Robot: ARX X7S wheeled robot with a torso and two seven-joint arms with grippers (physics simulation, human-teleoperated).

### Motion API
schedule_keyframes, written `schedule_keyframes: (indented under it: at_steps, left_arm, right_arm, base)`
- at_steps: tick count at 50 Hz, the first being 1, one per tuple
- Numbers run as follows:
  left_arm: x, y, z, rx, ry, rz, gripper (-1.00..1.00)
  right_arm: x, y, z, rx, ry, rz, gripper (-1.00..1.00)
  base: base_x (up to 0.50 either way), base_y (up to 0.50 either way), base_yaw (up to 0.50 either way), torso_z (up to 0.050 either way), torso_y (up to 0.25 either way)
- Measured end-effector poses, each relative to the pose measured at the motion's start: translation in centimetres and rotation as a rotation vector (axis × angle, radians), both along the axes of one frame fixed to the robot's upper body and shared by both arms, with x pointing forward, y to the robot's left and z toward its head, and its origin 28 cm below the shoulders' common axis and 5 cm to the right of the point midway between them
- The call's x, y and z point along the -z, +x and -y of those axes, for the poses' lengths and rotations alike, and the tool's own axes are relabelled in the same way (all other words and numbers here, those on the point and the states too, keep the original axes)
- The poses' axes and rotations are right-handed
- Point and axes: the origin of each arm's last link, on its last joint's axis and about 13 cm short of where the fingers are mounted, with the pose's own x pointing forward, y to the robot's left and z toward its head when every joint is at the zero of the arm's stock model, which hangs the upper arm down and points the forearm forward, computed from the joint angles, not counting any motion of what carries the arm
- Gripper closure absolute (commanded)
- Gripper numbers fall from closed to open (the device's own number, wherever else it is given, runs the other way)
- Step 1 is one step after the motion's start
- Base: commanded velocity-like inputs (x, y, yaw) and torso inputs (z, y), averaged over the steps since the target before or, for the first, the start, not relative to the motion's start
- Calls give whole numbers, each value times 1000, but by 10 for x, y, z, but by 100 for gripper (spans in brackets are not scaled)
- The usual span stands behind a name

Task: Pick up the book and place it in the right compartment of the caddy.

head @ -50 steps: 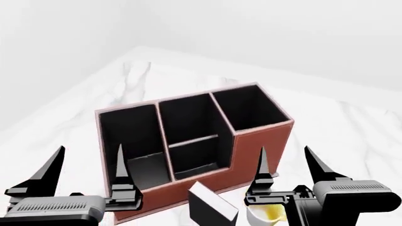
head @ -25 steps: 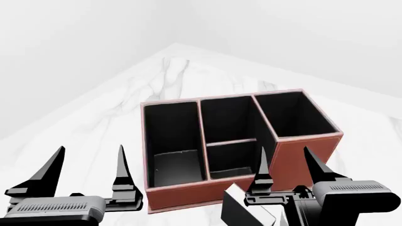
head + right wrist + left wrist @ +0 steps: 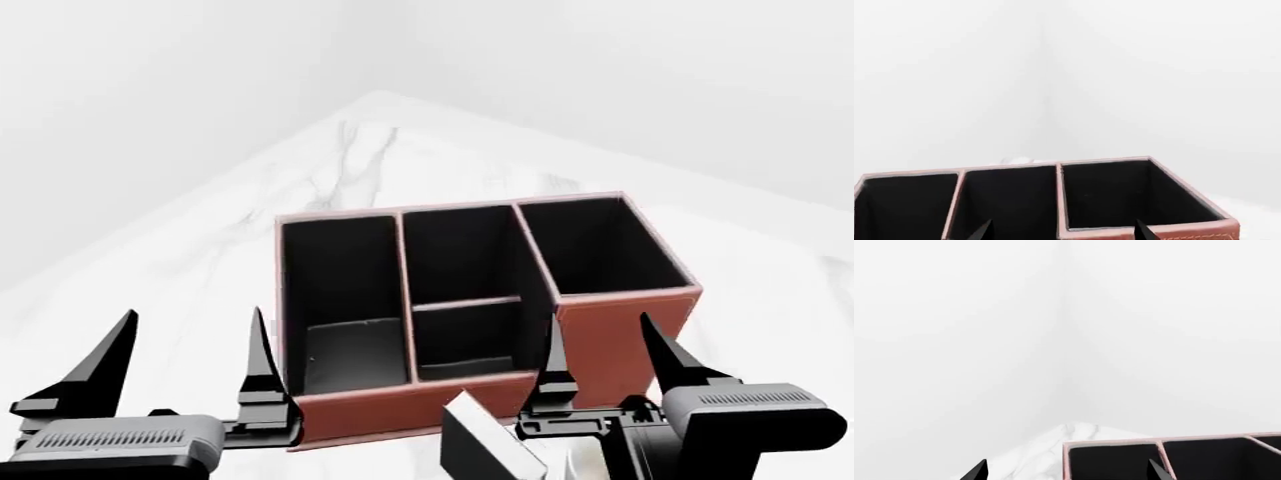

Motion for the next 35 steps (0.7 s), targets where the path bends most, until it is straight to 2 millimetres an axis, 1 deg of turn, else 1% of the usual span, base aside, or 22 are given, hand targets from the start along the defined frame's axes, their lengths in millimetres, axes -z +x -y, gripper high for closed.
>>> schedule_keyframes:
  at_steps: [3,10,17,30,35]
  left_arm:
    - [0,0,0,1,-1,0,-100]
    - [0,0,1,5,-4,-1,-100]
    - [0,0,0,2,-2,-1,-100]
    - [0,0,1,4,-2,-1,-100]
    - [0,-1,1,4,-1,-1,-100]
  right_arm:
    - [0,0,0,-1,2,-1,-100]
    - [0,0,1,2,0,2,-100]
    - [-1,0,0,-3,4,3,-100]
    - [-1,-1,1,-8,4,6,-100]
    - [-1,-1,0,-14,6,8,-100]
  base:
    - [205,-323,0,0,0]
    - [0,0,0,0,0]
    - [-285,-348,0,0,0]
    - [0,0,0,0,0]
    - [364,231,0,0,0]
